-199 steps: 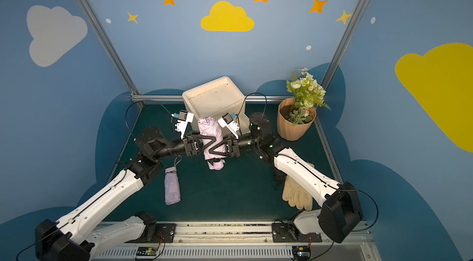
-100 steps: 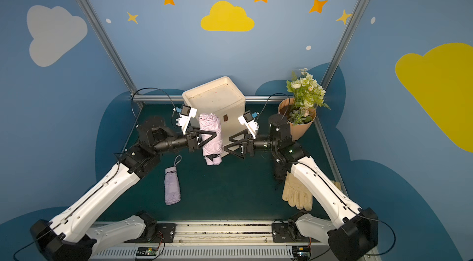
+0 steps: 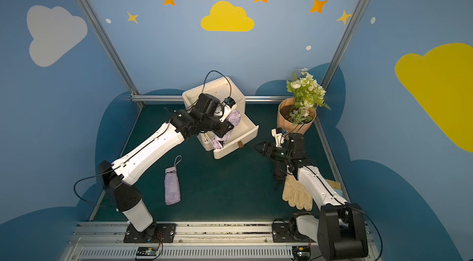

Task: Place the umbrella in the drawer by color
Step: Place the umbrella in the drawer.

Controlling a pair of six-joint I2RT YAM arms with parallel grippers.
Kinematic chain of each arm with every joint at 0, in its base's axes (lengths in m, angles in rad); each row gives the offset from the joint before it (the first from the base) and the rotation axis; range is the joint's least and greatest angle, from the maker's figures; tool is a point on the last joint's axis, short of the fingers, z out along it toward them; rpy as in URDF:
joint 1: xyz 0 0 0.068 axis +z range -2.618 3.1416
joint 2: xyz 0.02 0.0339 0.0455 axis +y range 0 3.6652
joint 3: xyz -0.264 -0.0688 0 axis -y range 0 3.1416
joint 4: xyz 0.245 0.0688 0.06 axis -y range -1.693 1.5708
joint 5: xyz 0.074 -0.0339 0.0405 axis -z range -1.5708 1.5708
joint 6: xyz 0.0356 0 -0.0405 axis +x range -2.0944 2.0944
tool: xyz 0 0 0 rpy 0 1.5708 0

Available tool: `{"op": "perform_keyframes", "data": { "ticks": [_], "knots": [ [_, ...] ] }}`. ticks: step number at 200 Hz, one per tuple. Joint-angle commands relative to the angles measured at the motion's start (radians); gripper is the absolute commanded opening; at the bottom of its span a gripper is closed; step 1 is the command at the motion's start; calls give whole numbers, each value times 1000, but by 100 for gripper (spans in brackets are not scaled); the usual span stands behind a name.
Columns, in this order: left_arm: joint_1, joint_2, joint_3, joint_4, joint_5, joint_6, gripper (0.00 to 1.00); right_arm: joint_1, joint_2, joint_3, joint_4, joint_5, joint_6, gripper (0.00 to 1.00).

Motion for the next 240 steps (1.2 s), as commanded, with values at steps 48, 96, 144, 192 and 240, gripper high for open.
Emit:
{"op": "perform_keyframes", "data": {
  "ticks": [48, 96, 144, 192, 240],
  "knots": [
    [-36, 378, 517, -329, -293, 220, 10, 72, 306, 34, 431, -154, 151, 74],
    [-36, 494, 630, -382, -350, 279, 11, 145, 442, 37, 703, -165, 282, 70],
    [-26, 511, 633, -365, -349, 311, 13, 149, 491, 106, 719, -168, 293, 59],
    [-17, 553, 650, -348, -390, 326, 19, 155, 501, 111, 736, -175, 311, 47],
    [-11, 581, 686, -327, -397, 328, 36, 162, 512, 94, 736, -172, 314, 27]
  ]
}}
